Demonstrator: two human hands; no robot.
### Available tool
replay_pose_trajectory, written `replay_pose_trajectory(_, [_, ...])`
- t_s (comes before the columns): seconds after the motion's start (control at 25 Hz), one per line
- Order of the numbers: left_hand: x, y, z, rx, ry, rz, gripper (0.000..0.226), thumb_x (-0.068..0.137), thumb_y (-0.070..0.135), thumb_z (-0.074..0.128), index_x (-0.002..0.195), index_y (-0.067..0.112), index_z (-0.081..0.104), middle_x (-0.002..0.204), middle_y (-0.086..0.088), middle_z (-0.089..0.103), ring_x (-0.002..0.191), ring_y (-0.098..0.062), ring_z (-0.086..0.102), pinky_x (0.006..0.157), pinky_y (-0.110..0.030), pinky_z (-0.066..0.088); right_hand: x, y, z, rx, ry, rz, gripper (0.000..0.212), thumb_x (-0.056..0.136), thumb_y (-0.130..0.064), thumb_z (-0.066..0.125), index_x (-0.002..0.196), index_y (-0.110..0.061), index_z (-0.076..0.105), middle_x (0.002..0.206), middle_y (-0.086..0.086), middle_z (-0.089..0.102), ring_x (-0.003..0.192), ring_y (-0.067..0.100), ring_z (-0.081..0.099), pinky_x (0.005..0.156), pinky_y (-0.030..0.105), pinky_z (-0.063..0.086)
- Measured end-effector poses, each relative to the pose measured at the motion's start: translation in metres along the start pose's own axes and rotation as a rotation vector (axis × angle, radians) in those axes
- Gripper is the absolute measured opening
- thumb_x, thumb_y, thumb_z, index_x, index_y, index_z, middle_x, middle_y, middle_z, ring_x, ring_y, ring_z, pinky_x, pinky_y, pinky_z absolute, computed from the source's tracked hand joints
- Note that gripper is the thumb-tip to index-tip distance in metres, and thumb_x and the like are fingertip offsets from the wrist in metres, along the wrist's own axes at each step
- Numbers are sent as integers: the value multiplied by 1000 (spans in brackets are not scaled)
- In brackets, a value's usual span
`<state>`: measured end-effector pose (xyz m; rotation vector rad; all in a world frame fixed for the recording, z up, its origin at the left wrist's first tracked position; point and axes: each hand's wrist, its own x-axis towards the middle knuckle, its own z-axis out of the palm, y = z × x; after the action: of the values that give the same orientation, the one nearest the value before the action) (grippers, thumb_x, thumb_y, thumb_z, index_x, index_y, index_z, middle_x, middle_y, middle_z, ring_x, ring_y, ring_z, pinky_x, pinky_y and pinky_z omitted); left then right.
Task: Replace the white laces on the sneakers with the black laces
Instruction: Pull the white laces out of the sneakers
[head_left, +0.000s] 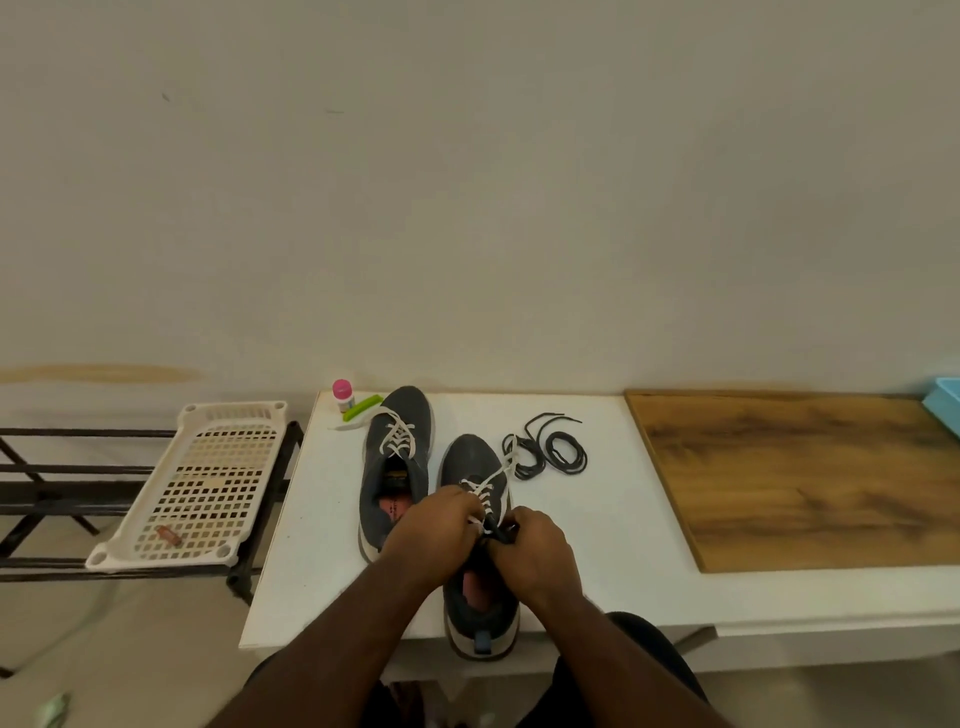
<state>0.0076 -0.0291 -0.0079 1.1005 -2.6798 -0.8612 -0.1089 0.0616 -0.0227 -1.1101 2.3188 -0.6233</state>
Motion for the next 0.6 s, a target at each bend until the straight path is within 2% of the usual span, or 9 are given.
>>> replay_pose_trajectory(0.08, [2, 1, 0, -9, 33, -30, 9, 97, 19, 52, 99, 20, 61, 102, 0, 63, 91, -14, 59, 84, -30, 50, 4, 6, -1, 18, -12, -19, 12, 89, -35, 65, 93, -27, 56, 81, -13, 55, 70, 5, 54, 58, 13, 36])
replay_pose_trajectory(0.16, [1, -7, -1, -180, 158, -161, 14, 98, 17, 51, 87, 23, 55, 85, 2, 64, 78, -12, 61, 73, -32, 54, 5, 10, 1, 33, -20, -29, 11, 90, -34, 64, 96, -26, 59, 81, -14, 55, 70, 5, 55, 58, 12, 36])
replay_pose_trajectory(0.24, [-1, -12, -3, -327, 242, -277, 17, 98, 17, 51, 85, 27, 55, 81, 5, 65, 75, -10, 63, 68, -28, 54, 8, 13, 3, 48, -25, -33, 16, 89, -34, 64, 101, -24, 63, 87, -12, 60, 73, 6, 57, 60, 13, 39])
replay_pose_trajectory(0.28, [-3, -12, -4, -323, 233, -254, 16, 99, 18, 52, 89, 30, 56, 84, 7, 65, 77, -9, 63, 69, -25, 52, 9, 14, 5, 56, -25, -34, 17, 89, -35, 64, 102, -24, 63, 90, -10, 61, 75, 6, 58, 62, 13, 42])
replay_pose_trajectory(0.36, [-4, -8, -2, -230, 131, -102, 12, 98, 23, 54, 101, 34, 58, 93, 13, 64, 83, -5, 61, 74, -20, 48, 10, 15, 7, 76, -13, -36, 19, 89, -37, 63, 102, -24, 63, 94, -9, 61, 77, 7, 58, 63, 14, 42])
replay_pose_trajectory(0.44, [-3, -1, -3, -54, 24, 15, 16, 97, 27, 55, 111, 33, 63, 102, 11, 61, 92, -5, 57, 82, -22, 47, 10, 15, 6, 82, 0, -36, 23, 89, -39, 63, 105, -23, 62, 95, -10, 59, 77, 7, 56, 61, 13, 38])
replay_pose_trajectory(0.6, [10, -2, -12, 160, -29, 52, 19, 98, 30, 54, 108, 27, 69, 106, 5, 62, 98, -11, 58, 87, -28, 48, 10, 16, 3, 97, 5, -38, 23, 87, -38, 64, 105, -23, 62, 95, -10, 57, 76, 7, 53, 59, 12, 33])
